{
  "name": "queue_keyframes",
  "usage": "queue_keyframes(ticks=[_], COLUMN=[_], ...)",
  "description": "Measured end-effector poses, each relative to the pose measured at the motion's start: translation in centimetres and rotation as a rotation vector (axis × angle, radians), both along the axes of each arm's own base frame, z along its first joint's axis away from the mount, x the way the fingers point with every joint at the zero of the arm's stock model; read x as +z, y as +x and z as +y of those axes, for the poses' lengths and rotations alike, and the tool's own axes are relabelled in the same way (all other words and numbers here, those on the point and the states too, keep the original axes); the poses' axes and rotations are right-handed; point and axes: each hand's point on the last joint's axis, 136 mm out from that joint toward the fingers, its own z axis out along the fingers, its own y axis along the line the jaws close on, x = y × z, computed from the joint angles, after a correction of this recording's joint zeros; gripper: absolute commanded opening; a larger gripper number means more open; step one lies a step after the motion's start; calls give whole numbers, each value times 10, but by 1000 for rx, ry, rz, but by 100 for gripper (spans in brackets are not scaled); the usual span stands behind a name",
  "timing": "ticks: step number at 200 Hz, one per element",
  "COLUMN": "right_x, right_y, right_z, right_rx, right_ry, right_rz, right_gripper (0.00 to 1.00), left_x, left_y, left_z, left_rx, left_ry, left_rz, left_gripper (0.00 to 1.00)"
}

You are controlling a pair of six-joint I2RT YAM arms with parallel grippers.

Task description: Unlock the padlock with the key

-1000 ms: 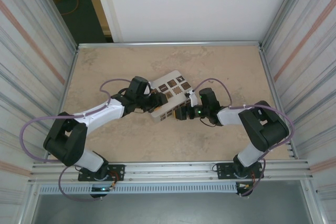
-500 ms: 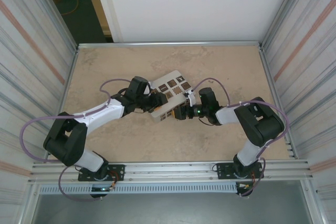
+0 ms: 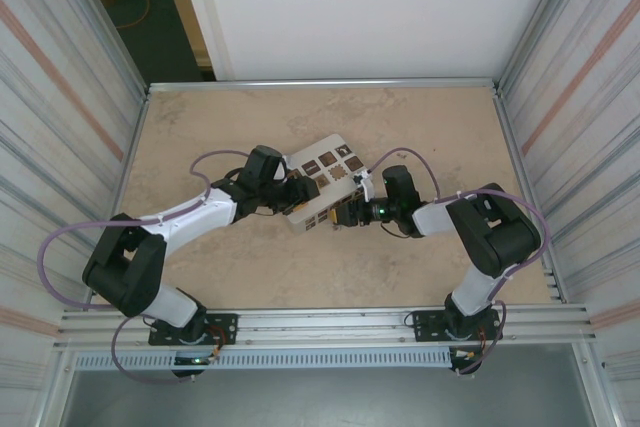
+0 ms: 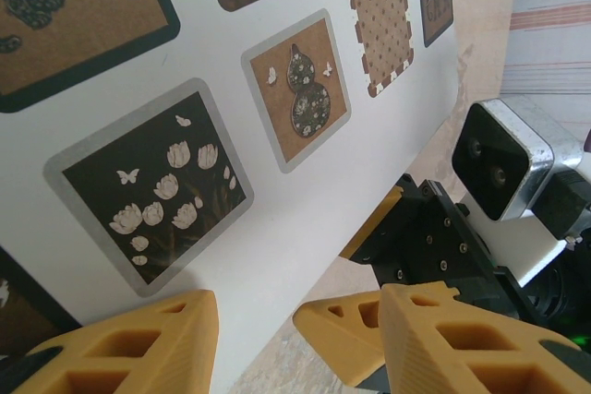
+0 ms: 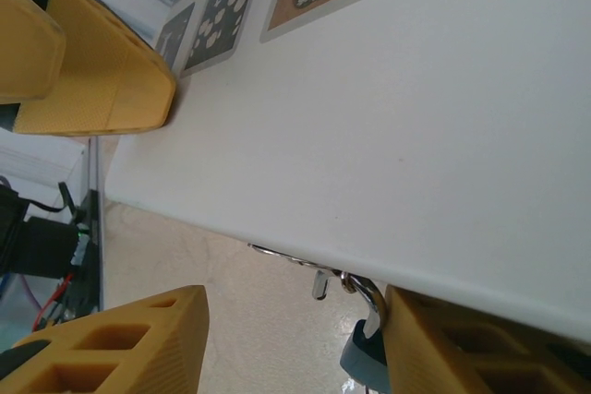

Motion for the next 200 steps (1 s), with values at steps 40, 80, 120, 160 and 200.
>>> queue_keyframes(ticks=[40, 80, 120, 160, 200], right_x=[-2, -5, -10, -13, -14], right_y=[0, -2, -4, -4, -3], right_z=[-3, -4, -6, -7, -8], right_rx=[-3, -1, -1, -7, -14], right_ry=[-4, -16, -37, -49, -54], right_rz=[9, 21, 30, 39, 41], right_gripper=[43, 37, 27, 22, 13], left_x=[0, 0, 0, 0, 0], left_y=[0, 0, 0, 0, 0], left_z=[0, 0, 0, 0, 0], left_rx=[0, 0, 0, 0, 1], left_ry=[-3, -6, -6, -7, -8], left_rz=[-4, -7, -7, -7, -9], left_gripper=[50, 50, 50, 50, 50])
